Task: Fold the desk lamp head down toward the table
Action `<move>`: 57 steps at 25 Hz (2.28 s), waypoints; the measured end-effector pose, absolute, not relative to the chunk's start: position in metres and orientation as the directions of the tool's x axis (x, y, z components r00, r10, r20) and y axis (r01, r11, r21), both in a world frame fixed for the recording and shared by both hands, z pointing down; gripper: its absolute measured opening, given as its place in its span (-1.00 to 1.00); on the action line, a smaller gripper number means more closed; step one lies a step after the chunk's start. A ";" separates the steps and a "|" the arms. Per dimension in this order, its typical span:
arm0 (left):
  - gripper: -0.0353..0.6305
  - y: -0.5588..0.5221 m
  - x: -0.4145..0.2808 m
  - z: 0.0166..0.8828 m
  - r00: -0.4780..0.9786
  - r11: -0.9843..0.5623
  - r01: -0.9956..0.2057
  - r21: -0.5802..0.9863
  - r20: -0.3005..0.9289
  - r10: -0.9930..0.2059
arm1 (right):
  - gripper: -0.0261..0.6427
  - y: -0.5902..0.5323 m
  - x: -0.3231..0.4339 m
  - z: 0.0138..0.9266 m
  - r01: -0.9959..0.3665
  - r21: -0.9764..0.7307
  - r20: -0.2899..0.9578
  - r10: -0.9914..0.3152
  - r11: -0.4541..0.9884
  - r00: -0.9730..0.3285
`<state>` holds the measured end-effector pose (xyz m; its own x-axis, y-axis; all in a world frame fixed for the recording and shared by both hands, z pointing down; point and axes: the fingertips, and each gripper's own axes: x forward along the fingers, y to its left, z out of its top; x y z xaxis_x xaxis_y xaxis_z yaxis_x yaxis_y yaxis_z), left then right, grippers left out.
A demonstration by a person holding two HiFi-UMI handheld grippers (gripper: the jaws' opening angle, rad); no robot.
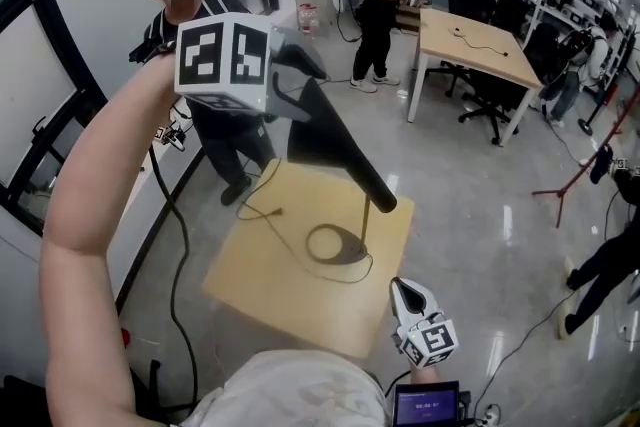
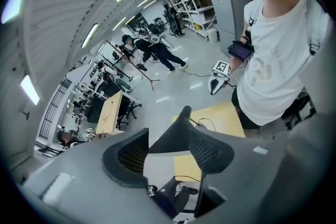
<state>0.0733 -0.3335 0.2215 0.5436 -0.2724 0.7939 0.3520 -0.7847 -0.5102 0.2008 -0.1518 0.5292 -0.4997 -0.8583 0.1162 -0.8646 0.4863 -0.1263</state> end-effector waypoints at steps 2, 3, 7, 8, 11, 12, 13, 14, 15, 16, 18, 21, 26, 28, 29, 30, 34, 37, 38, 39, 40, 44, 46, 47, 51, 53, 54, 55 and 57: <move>-0.10 -0.338 0.070 0.227 0.518 -0.812 0.355 -0.462 0.821 -0.241 | -0.89 -0.153 0.201 0.530 -0.866 -0.127 0.120 -0.860 0.483 -0.497; -0.08 -0.340 0.069 0.230 0.507 -0.825 0.354 -0.441 0.832 -0.227 | -0.89 -0.153 0.201 0.531 -0.867 -0.128 0.122 -0.860 0.481 -0.495; -0.02 -0.344 0.066 0.235 0.507 -0.861 0.330 -0.386 0.843 -0.183 | -0.89 -0.154 0.202 0.536 -0.870 -0.136 0.123 -0.864 0.473 -0.489; -0.03 -0.344 0.066 0.235 0.515 -0.867 0.324 -0.378 0.839 -0.174 | -0.89 -0.155 0.202 0.537 -0.871 -0.138 0.123 -0.864 0.472 -0.488; -0.07 -0.343 0.066 0.234 0.548 -0.881 0.301 -0.365 0.822 -0.153 | -0.89 -0.156 0.202 0.534 -0.870 -0.132 0.132 -0.862 0.475 -0.490; -0.08 -0.342 0.066 0.233 0.559 -0.885 0.293 -0.363 0.816 -0.149 | -0.89 -0.155 0.201 0.534 -0.869 -0.130 0.134 -0.860 0.477 -0.492; -0.08 -0.341 0.065 0.233 0.569 -0.888 0.286 -0.361 0.809 -0.146 | -0.89 -0.155 0.200 0.534 -0.869 -0.129 0.136 -0.860 0.478 -0.493; -0.10 -0.340 0.065 0.233 0.578 -0.891 0.278 -0.360 0.803 -0.144 | -0.89 -0.155 0.199 0.534 -0.868 -0.128 0.136 -0.859 0.479 -0.494; -0.11 -0.339 0.063 0.234 0.584 -0.893 0.272 -0.359 0.799 -0.143 | -0.89 -0.155 0.196 0.534 -0.867 -0.124 0.137 -0.857 0.483 -0.497; -0.12 -0.339 0.061 0.235 0.587 -0.895 0.267 -0.358 0.797 -0.143 | -0.89 -0.155 0.194 0.533 -0.865 -0.120 0.138 -0.855 0.487 -0.501; -0.12 -0.340 0.056 0.240 0.581 -0.896 0.263 -0.357 0.800 -0.148 | -0.89 -0.155 0.189 0.531 -0.862 -0.114 0.140 -0.851 0.494 -0.506; -0.11 -0.343 0.049 0.249 0.582 -0.898 0.254 -0.360 0.798 -0.156 | -0.89 -0.155 0.186 0.532 -0.861 -0.117 0.140 -0.850 0.495 -0.508; -0.09 -0.347 0.046 0.256 0.619 -0.905 0.221 -0.364 0.769 -0.159 | -0.89 -0.155 0.179 0.530 -0.856 -0.116 0.145 -0.844 0.504 -0.516; -0.08 -0.348 0.045 0.259 0.631 -0.906 0.212 -0.367 0.759 -0.160 | -0.89 -0.155 0.178 0.531 -0.856 -0.118 0.146 -0.844 0.503 -0.516; -0.08 -0.348 0.046 0.259 0.638 -0.906 0.207 -0.370 0.753 -0.162 | -0.89 -0.155 0.179 0.533 -0.857 -0.121 0.145 -0.845 0.502 -0.515; -0.08 -0.349 0.046 0.259 0.645 -0.905 0.202 -0.373 0.746 -0.164 | -0.89 -0.155 0.179 0.533 -0.856 -0.121 0.145 -0.844 0.502 -0.515; -0.07 -0.351 0.046 0.263 0.661 -0.905 0.189 -0.380 0.731 -0.169 | -0.89 -0.157 0.177 0.535 -0.855 -0.115 0.154 -0.841 0.506 -0.519; -0.07 -0.354 0.046 0.267 0.663 -0.906 0.181 -0.382 0.728 -0.175 | -0.89 -0.158 0.179 0.536 -0.856 -0.116 0.155 -0.842 0.504 -0.517; -0.07 -0.354 0.046 0.268 0.663 -0.906 0.178 -0.383 0.727 -0.177 | -0.89 -0.158 0.180 0.537 -0.857 -0.119 0.152 -0.843 0.502 -0.515; -0.07 -0.354 0.045 0.269 0.664 -0.907 0.175 -0.383 0.726 -0.179 | -0.89 -0.157 0.180 0.538 -0.857 -0.121 0.150 -0.844 0.501 -0.515; -0.07 -0.353 0.043 0.270 0.665 -0.908 0.172 -0.382 0.725 -0.179 | -0.89 -0.157 0.179 0.538 -0.857 -0.120 0.150 -0.844 0.502 -0.515; -0.07 -0.355 0.037 0.276 0.683 -0.914 0.139 -0.380 0.705 -0.190 | -0.89 -0.156 0.174 0.537 -0.853 -0.116 0.154 -0.839 0.508 -0.521; -0.08 -0.358 0.037 0.275 0.710 -0.919 0.091 -0.385 0.671 -0.211 | -0.89 -0.156 0.172 0.536 -0.851 -0.112 0.158 -0.836 0.513 -0.525; -0.08 -0.360 0.037 0.273 0.724 -0.920 0.059 -0.386 0.651 -0.227 | -0.89 -0.157 0.172 0.535 -0.851 -0.110 0.159 -0.836 0.514 -0.526; -0.08 -0.366 0.041 0.268 0.752 -0.914 -0.095 -0.394 0.573 -0.325 | -0.89 -0.157 0.175 0.537 -0.853 -0.115 0.156 -0.839 0.508 -0.521; -0.08 -0.369 0.041 0.265 0.757 -0.904 -0.179 -0.389 0.532 -0.379 | -0.89 -0.157 0.176 0.539 -0.855 -0.119 0.153 -0.842 0.505 -0.518; -0.08 -0.371 0.040 0.262 0.760 -0.898 -0.217 -0.382 0.511 -0.401 | -0.89 -0.157 0.175 0.538 -0.855 -0.118 0.154 -0.841 0.505 -0.518; -0.08 -0.372 0.039 0.260 0.760 -0.891 -0.252 -0.377 0.492 -0.423 | -0.89 -0.157 0.175 0.537 -0.854 -0.116 0.155 -0.840 0.507 -0.519; -0.08 -0.378 0.032 0.255 0.752 -0.871 -0.311 -0.379 0.463 -0.470 | -0.89 -0.156 0.175 0.536 -0.854 -0.116 0.158 -0.840 0.507 -0.520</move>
